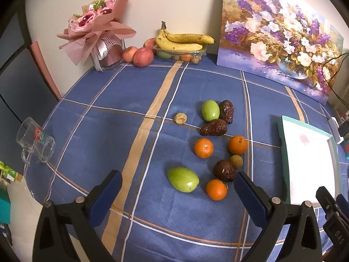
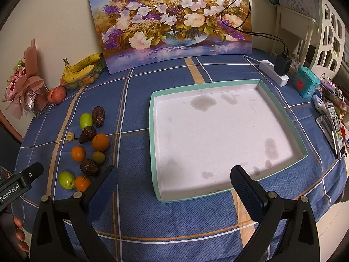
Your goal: Organize fruits
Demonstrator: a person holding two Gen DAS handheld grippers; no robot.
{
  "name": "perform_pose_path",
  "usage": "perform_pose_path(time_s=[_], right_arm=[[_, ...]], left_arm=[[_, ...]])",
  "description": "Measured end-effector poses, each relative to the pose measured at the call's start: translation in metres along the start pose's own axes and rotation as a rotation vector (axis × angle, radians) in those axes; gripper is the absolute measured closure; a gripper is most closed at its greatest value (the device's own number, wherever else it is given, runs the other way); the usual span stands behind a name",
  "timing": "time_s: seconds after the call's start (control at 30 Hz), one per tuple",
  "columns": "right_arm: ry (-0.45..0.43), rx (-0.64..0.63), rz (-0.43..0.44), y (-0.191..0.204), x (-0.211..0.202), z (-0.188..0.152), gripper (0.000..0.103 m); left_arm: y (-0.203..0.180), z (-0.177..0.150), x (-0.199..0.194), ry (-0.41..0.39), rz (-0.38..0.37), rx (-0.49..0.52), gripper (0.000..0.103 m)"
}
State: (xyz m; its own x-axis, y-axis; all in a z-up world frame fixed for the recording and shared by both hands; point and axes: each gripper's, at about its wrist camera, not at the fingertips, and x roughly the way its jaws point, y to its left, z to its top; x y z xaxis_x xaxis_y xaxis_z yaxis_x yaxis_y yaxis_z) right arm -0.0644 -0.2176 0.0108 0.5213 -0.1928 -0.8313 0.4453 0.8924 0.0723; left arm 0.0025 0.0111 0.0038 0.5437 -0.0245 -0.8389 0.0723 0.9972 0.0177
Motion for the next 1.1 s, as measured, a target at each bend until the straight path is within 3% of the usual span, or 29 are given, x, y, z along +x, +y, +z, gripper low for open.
perform_pose_path(time_s=[0.7, 1.1], right_arm=[[0.001, 0.001, 0.001, -0.0001, 0.0001, 0.0000, 0.001], [0.002, 0.002, 0.001, 0.0001, 0.0001, 0.0000, 0.001]], left_arm=[[0.0028, 0.0009, -0.0069, -0.074, 0.009, -0.009, 0.000], [-0.0022, 0.0013, -0.0096, -0.095, -0.037, 0.021, 0.000]])
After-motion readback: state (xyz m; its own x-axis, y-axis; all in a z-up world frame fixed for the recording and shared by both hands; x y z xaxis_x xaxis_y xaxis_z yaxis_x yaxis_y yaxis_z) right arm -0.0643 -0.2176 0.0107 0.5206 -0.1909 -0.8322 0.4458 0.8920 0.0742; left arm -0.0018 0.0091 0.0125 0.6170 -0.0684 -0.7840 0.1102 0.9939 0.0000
